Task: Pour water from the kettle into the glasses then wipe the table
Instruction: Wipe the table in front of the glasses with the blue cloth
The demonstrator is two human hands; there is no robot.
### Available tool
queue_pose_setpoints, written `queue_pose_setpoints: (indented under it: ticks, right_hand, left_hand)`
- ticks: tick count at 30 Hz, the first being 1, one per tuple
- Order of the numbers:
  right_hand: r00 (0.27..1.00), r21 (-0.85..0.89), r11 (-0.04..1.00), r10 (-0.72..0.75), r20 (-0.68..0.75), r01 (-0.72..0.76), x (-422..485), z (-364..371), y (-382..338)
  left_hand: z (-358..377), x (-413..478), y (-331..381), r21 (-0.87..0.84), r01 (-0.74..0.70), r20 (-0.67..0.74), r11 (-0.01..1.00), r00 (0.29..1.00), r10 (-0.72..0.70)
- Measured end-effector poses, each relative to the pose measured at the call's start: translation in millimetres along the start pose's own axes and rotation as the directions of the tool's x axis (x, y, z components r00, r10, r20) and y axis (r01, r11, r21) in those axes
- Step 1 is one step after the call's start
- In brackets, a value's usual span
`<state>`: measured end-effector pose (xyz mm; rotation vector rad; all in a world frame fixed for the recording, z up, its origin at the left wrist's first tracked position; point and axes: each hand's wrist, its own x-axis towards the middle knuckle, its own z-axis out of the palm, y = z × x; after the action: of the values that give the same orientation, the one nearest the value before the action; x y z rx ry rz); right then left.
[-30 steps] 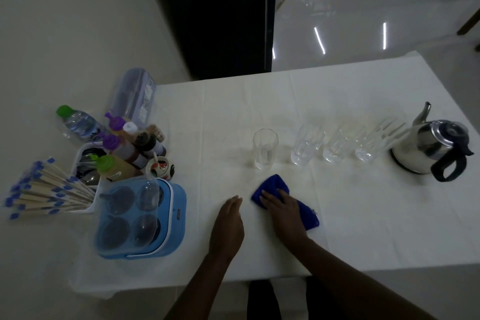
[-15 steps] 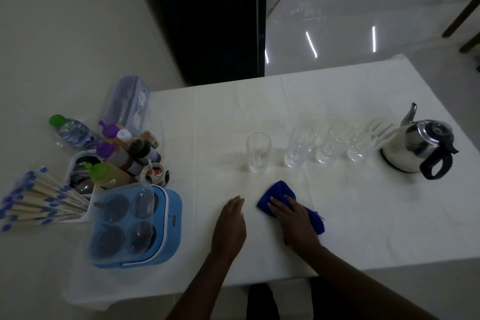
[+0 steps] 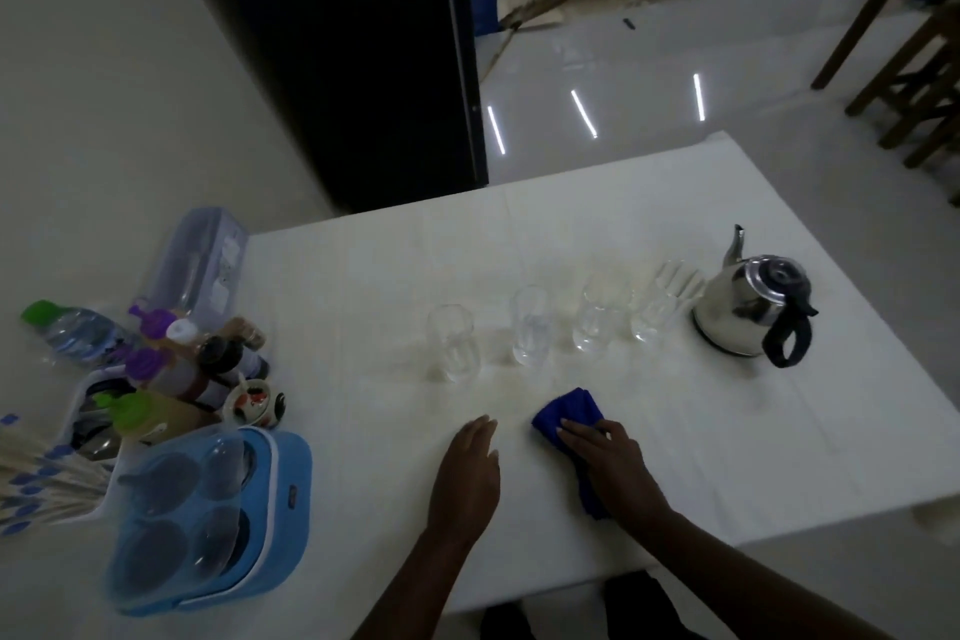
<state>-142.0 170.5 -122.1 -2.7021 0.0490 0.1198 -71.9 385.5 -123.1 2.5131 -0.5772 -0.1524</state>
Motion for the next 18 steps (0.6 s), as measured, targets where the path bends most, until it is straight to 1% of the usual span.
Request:
queue_pose_setpoints:
  ticks: [3,5,8,11,13,15,18]
  right_hand:
    - [0.994,-0.096,0.994,-0.039,0.098,0.049,-5,-8,8]
    - [0.992,-0.126,0.991,-0.015,0.126,0.032,-9,-1,3]
    - [0.986,-0.106,0.992,0.084,0.146,-0.068,-10,6,-5]
    - [0.981,-0.022,0.995,0.104,0.163,-0.101,-7,8,-5]
    - [0.982,0.019,0.995,0.091,0.164,-0.095,-7,7,0]
    - [0.983,0.009,0.998,0.063,0.174,-0.066,-7,2,10]
    - [0.98,0.005,0.998,0.06,0.188,-0.062,-9,-7,36]
  left_hand:
    - [13,13,23,-0.039,0.009,0.045,0.999,0.999,-0.007]
    - [19,22,35,-0.052,0.031,0.059,0.998,0.998,-0.028]
    - [26,29,47,-0.051,0.063,0.066,0.997,0.996,-0.059]
    - [29,32,51,-0.022,0.08,0.083,0.997,0.994,-0.078]
    - [31,34,52,-0.003,0.073,0.087,0.997,0.994,-0.072]
    - [33,35,57,0.01,0.07,0.08,0.997,0.994,-0.071]
    - [38,37,69,0.029,0.051,0.066,0.998,0.996,-0.053]
